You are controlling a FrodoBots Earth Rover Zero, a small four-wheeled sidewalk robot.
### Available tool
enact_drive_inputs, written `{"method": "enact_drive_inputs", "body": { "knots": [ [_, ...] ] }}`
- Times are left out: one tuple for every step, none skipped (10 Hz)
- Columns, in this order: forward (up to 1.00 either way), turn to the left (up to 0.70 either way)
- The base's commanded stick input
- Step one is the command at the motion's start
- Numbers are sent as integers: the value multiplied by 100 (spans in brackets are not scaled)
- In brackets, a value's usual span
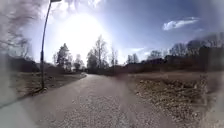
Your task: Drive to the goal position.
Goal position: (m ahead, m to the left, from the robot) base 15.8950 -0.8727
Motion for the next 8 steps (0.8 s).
{"method": "enact_drive_inputs", "body": {
  "knots": [
    [100,19],
    [100,27],
    [100,27],
    [100,27],
    [100,27],
    [100,27],
    [100,27],
    [100,16]
  ]
}}
